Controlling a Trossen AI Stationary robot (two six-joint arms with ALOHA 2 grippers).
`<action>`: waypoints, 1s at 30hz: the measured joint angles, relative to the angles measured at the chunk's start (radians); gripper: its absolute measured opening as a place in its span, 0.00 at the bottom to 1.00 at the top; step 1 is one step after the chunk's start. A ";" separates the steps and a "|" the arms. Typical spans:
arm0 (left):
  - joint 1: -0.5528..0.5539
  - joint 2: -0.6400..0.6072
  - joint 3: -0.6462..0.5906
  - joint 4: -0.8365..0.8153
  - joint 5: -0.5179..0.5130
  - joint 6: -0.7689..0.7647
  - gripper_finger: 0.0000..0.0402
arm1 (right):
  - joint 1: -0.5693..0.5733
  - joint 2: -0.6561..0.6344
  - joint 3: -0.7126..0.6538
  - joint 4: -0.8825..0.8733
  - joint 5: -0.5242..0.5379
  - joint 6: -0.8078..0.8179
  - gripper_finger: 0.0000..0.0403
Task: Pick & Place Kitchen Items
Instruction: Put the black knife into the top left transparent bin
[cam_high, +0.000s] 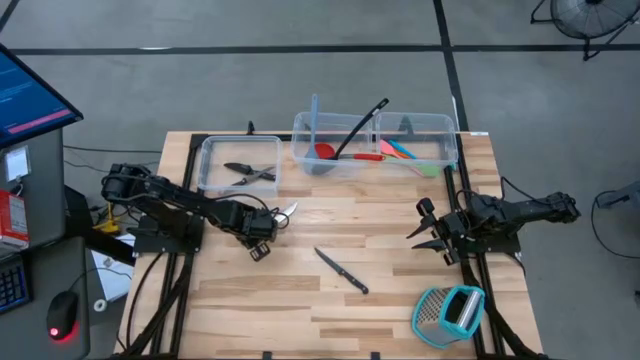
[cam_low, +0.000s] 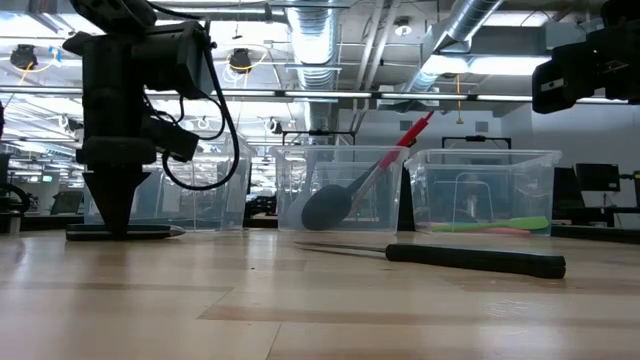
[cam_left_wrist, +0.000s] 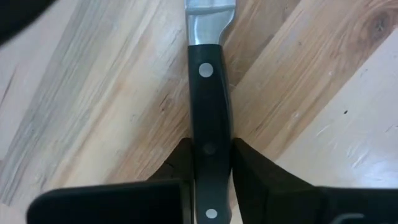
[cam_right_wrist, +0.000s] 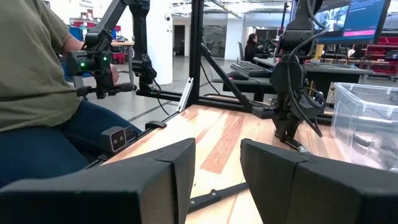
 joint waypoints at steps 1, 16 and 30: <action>0.000 0.000 0.000 0.002 0.000 0.000 0.11 | 0.000 0.000 0.000 0.000 0.000 0.000 0.31; -0.003 -0.055 -0.006 0.022 -0.032 -0.002 0.12 | 0.000 0.000 0.000 0.000 0.000 0.000 0.31; -0.026 -0.387 -0.004 0.294 0.114 -0.002 0.12 | 0.000 0.000 0.000 0.000 0.000 0.000 0.31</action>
